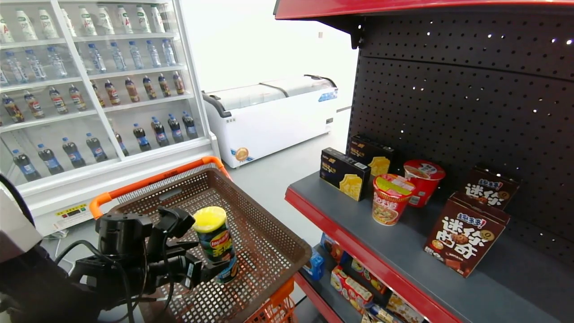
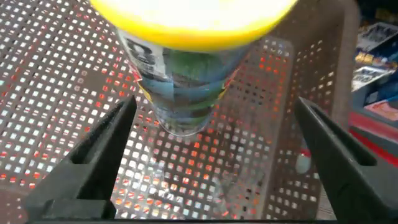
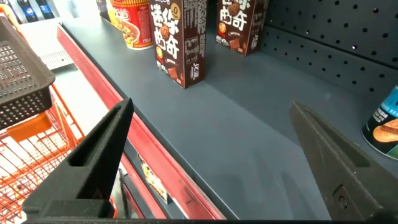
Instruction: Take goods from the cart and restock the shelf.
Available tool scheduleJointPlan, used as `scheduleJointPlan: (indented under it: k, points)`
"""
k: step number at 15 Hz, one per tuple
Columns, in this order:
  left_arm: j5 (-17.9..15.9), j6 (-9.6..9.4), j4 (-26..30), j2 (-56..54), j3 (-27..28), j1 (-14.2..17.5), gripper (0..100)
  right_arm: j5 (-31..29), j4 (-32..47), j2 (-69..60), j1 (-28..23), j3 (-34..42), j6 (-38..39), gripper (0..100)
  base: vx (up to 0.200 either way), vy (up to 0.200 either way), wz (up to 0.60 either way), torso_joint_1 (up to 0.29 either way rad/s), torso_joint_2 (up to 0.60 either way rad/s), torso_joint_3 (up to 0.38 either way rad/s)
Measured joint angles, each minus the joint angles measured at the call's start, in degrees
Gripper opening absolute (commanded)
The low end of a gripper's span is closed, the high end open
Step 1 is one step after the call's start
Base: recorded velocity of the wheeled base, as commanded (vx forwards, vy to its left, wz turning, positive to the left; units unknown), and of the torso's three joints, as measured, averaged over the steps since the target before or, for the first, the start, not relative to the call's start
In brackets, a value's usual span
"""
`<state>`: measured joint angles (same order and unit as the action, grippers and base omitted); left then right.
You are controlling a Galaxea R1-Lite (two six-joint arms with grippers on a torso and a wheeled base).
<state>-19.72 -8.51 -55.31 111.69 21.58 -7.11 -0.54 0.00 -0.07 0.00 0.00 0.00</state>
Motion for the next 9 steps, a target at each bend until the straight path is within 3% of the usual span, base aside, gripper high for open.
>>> scheduleJointPlan:
  k: [4,9]
  points:
    - [-0.06,-4.60,-4.94,5.71,2.82,-0.09,100,0.00,0.00,0.00,0.00,0.00,0.00,100,0.000,0.000,0.00,0.000,0.00,0.000]
    - [-0.06,-4.82,-4.66,10.22,7.06,-0.57,100,0.00,0.00,0.00,0.00,0.00,0.00,100,0.000,0.000,0.00,0.000,0.00,0.000]
